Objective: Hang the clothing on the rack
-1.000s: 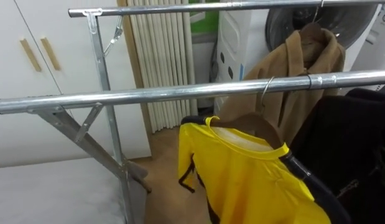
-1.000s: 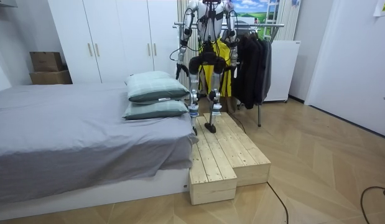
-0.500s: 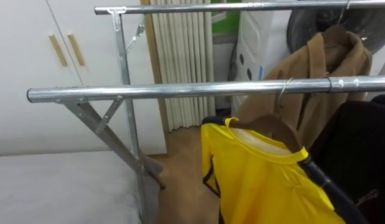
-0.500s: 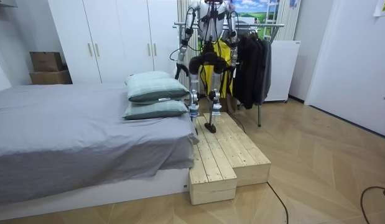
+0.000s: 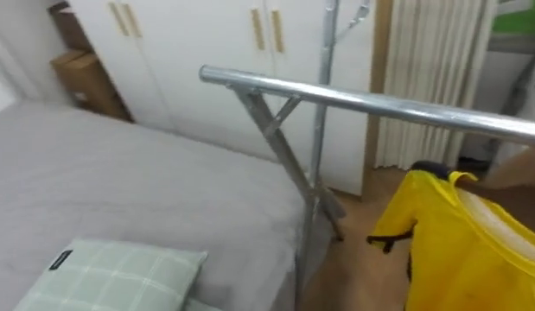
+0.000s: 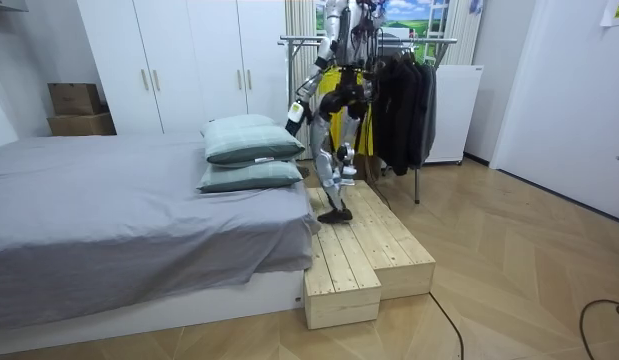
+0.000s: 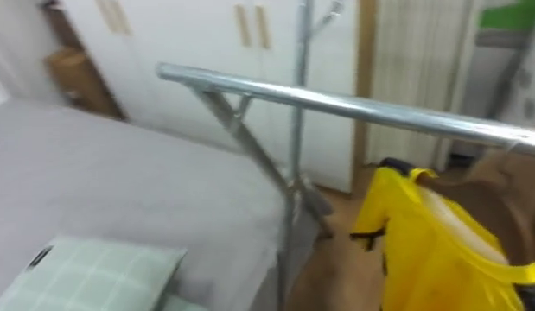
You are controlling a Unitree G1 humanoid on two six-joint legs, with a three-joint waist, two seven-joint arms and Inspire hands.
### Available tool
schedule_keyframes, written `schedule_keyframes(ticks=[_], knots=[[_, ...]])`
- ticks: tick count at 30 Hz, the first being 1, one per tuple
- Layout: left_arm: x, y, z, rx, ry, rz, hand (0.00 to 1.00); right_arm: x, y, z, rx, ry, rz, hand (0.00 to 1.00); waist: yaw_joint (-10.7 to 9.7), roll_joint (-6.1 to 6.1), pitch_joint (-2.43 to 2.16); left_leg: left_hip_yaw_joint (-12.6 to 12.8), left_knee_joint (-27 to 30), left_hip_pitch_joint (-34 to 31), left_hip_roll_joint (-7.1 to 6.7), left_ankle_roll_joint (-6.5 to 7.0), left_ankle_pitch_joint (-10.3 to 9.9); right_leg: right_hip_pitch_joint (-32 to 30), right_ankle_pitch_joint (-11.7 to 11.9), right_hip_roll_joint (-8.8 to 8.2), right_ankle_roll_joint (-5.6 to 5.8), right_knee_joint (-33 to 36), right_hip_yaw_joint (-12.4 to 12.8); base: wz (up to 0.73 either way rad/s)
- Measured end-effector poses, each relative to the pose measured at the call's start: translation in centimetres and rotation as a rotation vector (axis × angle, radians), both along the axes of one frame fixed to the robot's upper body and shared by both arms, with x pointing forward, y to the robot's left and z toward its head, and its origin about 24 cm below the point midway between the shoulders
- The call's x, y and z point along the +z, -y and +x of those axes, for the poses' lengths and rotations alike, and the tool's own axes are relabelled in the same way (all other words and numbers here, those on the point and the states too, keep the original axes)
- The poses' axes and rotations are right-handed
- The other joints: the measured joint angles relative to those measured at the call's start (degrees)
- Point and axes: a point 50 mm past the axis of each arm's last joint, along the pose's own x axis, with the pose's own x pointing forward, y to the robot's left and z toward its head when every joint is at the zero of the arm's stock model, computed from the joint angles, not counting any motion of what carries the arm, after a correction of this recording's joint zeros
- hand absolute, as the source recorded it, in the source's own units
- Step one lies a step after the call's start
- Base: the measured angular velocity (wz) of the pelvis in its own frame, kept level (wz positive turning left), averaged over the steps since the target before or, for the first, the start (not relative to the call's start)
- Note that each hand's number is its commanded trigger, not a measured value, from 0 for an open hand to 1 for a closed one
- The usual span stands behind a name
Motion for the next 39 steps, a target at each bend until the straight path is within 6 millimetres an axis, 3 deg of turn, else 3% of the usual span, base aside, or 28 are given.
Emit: schedule_keyframes(ticks=[1, 2, 3, 4, 6, 7, 8, 9, 10, 11, 12, 13, 14, 16, 17, 19, 22, 24, 26, 31, 34, 39], knots=[[0.1, -0.2, 0.2, -0.008, 0.0, -0.001, 0.0, 0.0, 0.0, 0.0, -0.005, 0.0, 0.0, 0.0, -0.1, -0.48, 0.02, 0.8, 0.1, 1.2, -0.06, 0.26, -0.2, -0.7, -0.8, -0.93, 1.48, 1.1, -3.3, 1.54], [0.1, -0.3, 0.1, -0.01, -0.003, 0.0, 0.0, 0.0, 0.0, -0.1, -0.01, -0.001, 0.001, 0.0, -0.1, -0.85, 0.06, 1.5, -0.2, 2.0, -0.29, 0.43, -0.3, -1.1, -1.1, -1.43, 2.08, 1.7, -4.5, 1.45], [0.1, -0.4, -0.1, -0.014, -0.011, 0.002, 0.0, -0.1, -0.1, -0.5, -0.013, -0.009, 0.003, 0.0, -0.1, -1.4, -0.18, 3.2, -1.5, 3.2, -0.72, 1.17, -0.8, -2.0, -1.2, -1.85, 3.82, 2.3, -6.8, 1.22], [0.0, -0.4, -0.3, -0.036, -0.027, 0.001, 0.0, -0.1, -0.2, -0.4, -0.013, -0.007, 0.006, 0.0, 0.1, -1.66, -0.31, 4.0, -4.5, 4.8, -2.02, 0.97, -1.9, -2.8, -0.7, -1.96, 5.4, 2.6, -8.5, 1.13], [0.0, -0.1, -0.3, -0.053, -0.038, -0.01, 0.0, -0.1, -0.3, -0.2, -0.013, 0.006, 0.009, 0.0, 0.0, -1.12, -0.8, 5.3, -10.0, 6.2, -3.53, 1.1, -4.5, -4.9, 0.5, -1.57, 7.73, 3.7, -9.4, 0.83], [-0.1, 0.0, -0.3, -0.056, -0.046, -0.011, 0.0, 0.0, -0.3, 0.2, -0.013, 0.015, 0.011, 0.0, 0.0, -1.09, -0.85, 6.7, -12.8, 6.8, -3.69, 1.53, -6.3, -6.4, 0.9, -1.44, 7.96, 5.2, -9.8, 0.65], [-0.1, -0.1, -0.3, -0.058, -0.049, -0.009, 0.0, -0.1, -0.3, 0.2, -0.012, 0.015, 0.012, 0.0, 0.0, -1.16, -0.86, 7.2, -14.1, 6.8, -3.58, 0.53, -8.7, -7.0, 1.1, -1.38, 7.66, 5.7, -10.4, 0.3], [-0.1, -0.2, -0.5, -0.056, -0.065, -0.004, 0.0, -0.1, -0.6, 0.4, -0.015, 0.018, 0.021, 0.0, 1.1, -1.54, -1.0, 8.0, -14.0, 6.3, -2.76, -1.57, -9.2, -7.7, 2.6, -1.77, 6.54, 6.0, -10.3, 0.41], [-0.1, -0.1, -0.3, -0.068, -0.075, -0.004, 0.0, -0.2, -0.3, -0.6, -0.054, -0.005, 0.025, 0.0, 0.9, -0.87, -1.53, 7.4, -13.9, 6.3, -1.85, -1.53, -9.1, -7.3, 3.1, -3.44, 3.98, 6.9, -8.1, 0.67], [-0.1, 0.1, -0.1, -0.087, -0.073, -0.002, 0.0, -0.2, 0.0, -1.4, -0.092, -0.013, 0.026, 0.0, 0.2, -0.62, -1.58, 7.4, -13.9, 6.5, -1.43, -1.39, -9.0, -6.9, 2.7, -5.64, 3.63, 8.4, -6.6, 1.3], [-0.1, 0.4, 0.5, -0.106, -0.061, -0.004, 0.0, -0.2, 0.6, -2.3, -0.178, -0.011, 0.029, 0.0, -0.3, -1.11, -1.22, 7.7, -14.2, 7.0, -1.38, -1.64, -8.8, -6.5, 1.9, -10.36, 5.07, 12.0, -1.8, 1.11], [-0.1, 0.5, 0.6, -0.101, -0.049, -0.001, 0.0, -0.1, 0.9, -2.5, -0.193, -0.013, 0.018, 0.0, 0.0, -1.87, -1.39, 7.0, -14.3, 6.8, -2.19, -1.7, -8.6, -6.5, 2.7, -10.73, 6.44, 11.9, 1.3, 0.83], [-0.1, 0.7, 0.5, -0.097, -0.053, -0.003, 0.0, -0.1, 1.0, -2.3, -0.194, -0.01, 0.016, 0.0, -0.1, -1.65, -1.31, 5.9, -14.4, 6.5, -2.52, -1.3, -8.1, -5.7, 3.0, -10.43, 6.27, 10.7, 1.0, 0.45], [-0.3, 1.0, 0.3, -0.1, -0.065, -0.007, 0.0, -0.3, 0.8, -3.1, -0.242, -0.023, 0.024, 0.0, -1.0, -0.72, -1.21, 0.6, -16.0, 6.5, -3.47, -0.28, -5.5, -1.5, 5.0, -9.67, 7.71, 6.2, -2.9, 0.77], [-0.3, 1.1, 0.3, -0.107, -0.066, -0.004, 0.0, -0.3, 0.6, -3.5, -0.27, -0.027, 0.033, 0.0, -1.3, -0.56, -1.21, -0.8, -16.5, 6.5, -3.53, -0.32, -4.2, -0.5, 5.3, -9.31, 8.17, 5.3, -3.3, 0.96], [-0.3, 0.7, -0.4, -0.091, -0.078, 0.006, 0.0, -0.8, -0.6, -4.9, -0.37, -0.044, 0.08, 0.0, -2.9, -0.93, -1.11, -5.8, -17.6, 6.6, -4.58, 0.44, -2.5, 2.0, 6.1, -7.81, 9.57, 3.2, -0.3, 1.03], [-0.5, 0.7, -0.9, -0.072, -0.094, -0.001, 0.0, -0.9, -1.0, -5.8, -0.427, -0.066, 0.102, 0.0, -3.6, -1.06, -1.06, -10.3, -18.4, 6.6, -6.65, 1.55, -1.6, 3.9, 5.9, -6.51, 10.03, 1.5, 6.2, 0.92], [-0.5, 0.7, -1.2, -0.064, -0.101, -0.005, 0.0, -0.9, -0.9, -5.7, -0.433, -0.06, 0.103, 0.0, -3.6, -1.12, -1.08, -12.9, -19.2, 6.6, -8.16, 2.2, -1.2, 5.1, 5.6, -6.31, 10.66, 0.8, 7.4, 0.77], [-0.5, 0.4, -1.6, -0.048, -0.104, -0.002, 0.0, -0.9, -0.8, -5.4, -0.435, -0.059, 0.1, 0.0, -3.4, -1.33, -1.02, -15.7, -19.9, 6.6, -9.6, 2.72, -0.9, 6.2, 5.9, -6.68, 10.23, 0.5, 8.4, 0.74], [-0.4, -0.4, -2.4, -0.017, -0.124, 0.011, 0.0, -0.8, -0.8, -5.2, -0.37, -0.06, 0.085, 0.0, -2.0, -1.74, -0.62, -19.4, -20.1, 6.7, -10.92, 3.36, -0.9, 7.5, 5.3, -6.91, 11.38, 0.3, 13.8, 0.43], [-0.5, -0.6, -3.2, 0.014, -0.138, 0.019, 0.0, -0.8, -0.6, -4.6, -0.29, -0.061, 0.062, 0.0, -0.3, -1.91, -0.42, -19.8, -20.2, 6.7, -11.18, 3.39, -0.9, 8.2, 5.4, -6.81, 11.75, -1.1, 13.9, 0.09], [-0.6, -0.6, -5.8, 0.017, -0.211, 0.053, 0.0, -0.7, -1.0, -2.8, -0.144, -0.039, 0.039, 0.0, 0.0, -2.21, -0.31, -20.4, -20.8, 6.7, -11.16, 3.31, -1.0, 9.1, 5.5, -6.12, 11.99, -2.9, 16.4, 0.06]])
